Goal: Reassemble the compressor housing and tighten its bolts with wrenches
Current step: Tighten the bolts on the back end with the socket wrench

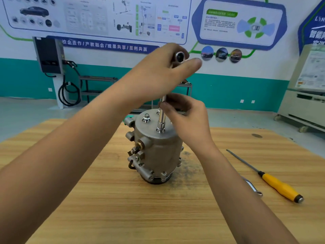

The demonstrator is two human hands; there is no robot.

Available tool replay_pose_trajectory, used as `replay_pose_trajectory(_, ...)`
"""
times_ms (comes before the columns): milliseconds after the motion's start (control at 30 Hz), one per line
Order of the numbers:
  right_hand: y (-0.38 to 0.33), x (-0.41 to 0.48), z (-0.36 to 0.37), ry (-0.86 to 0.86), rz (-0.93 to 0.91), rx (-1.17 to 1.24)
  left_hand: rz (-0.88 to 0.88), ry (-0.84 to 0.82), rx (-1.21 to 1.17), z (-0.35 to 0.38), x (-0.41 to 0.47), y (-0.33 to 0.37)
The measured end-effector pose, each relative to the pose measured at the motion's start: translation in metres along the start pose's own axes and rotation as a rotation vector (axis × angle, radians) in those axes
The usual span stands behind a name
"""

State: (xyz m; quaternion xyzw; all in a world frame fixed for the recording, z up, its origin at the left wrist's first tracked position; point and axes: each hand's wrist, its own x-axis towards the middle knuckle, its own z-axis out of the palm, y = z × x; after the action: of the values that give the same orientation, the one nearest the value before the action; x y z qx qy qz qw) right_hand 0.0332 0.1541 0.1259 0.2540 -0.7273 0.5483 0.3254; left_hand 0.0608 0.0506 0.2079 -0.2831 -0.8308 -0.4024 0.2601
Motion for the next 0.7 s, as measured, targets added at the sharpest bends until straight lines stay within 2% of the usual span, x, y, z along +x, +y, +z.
replay_pose_trajectory(33, 0.001, 0.000, 0.000, 0.023, -0.020, -0.023, 0.047, 0.062, 0.054, 0.003, 0.000, 0.001)
replay_pose_trajectory(100, 0.001, -0.001, 0.000, 0.061, -0.059, -0.067, 0.062, 0.152, -0.052, 0.005, 0.003, 0.000)
replay_pose_trajectory(167, -0.001, -0.001, -0.001, 0.067, -0.054, -0.099, -0.065, 0.184, -0.376, 0.006, 0.006, -0.004)
replay_pose_trajectory(233, -0.001, 0.000, -0.005, -0.025, -0.007, -0.041, -0.223, 0.152, -0.759, 0.005, 0.009, -0.010)
replay_pose_trajectory(267, -0.001, 0.000, -0.007, -0.096, 0.029, 0.005, -0.273, 0.136, -0.873, 0.005, 0.010, -0.013)
replay_pose_trajectory(333, 0.001, 0.001, -0.010, -0.177, 0.064, 0.017, -0.306, 0.104, -0.908, 0.004, 0.013, -0.016)
replay_pose_trajectory(400, 0.001, 0.002, -0.013, -0.159, 0.036, -0.014, -0.256, 0.087, -0.743, 0.006, 0.017, -0.012)
replay_pose_trajectory(433, 0.001, 0.004, -0.015, -0.145, 0.021, -0.012, -0.202, 0.081, -0.587, 0.007, 0.017, -0.007)
replay_pose_trajectory(567, 0.003, 0.006, -0.015, -0.099, -0.051, -0.045, 0.085, 0.066, 0.291, 0.014, 0.013, 0.004)
replay_pose_trajectory(633, 0.005, 0.006, -0.012, -0.064, -0.062, -0.070, 0.107, 0.100, 0.376, 0.013, 0.010, 0.005)
replay_pose_trajectory(700, 0.006, 0.006, -0.010, -0.066, -0.046, -0.083, 0.077, 0.123, 0.253, 0.012, 0.009, 0.004)
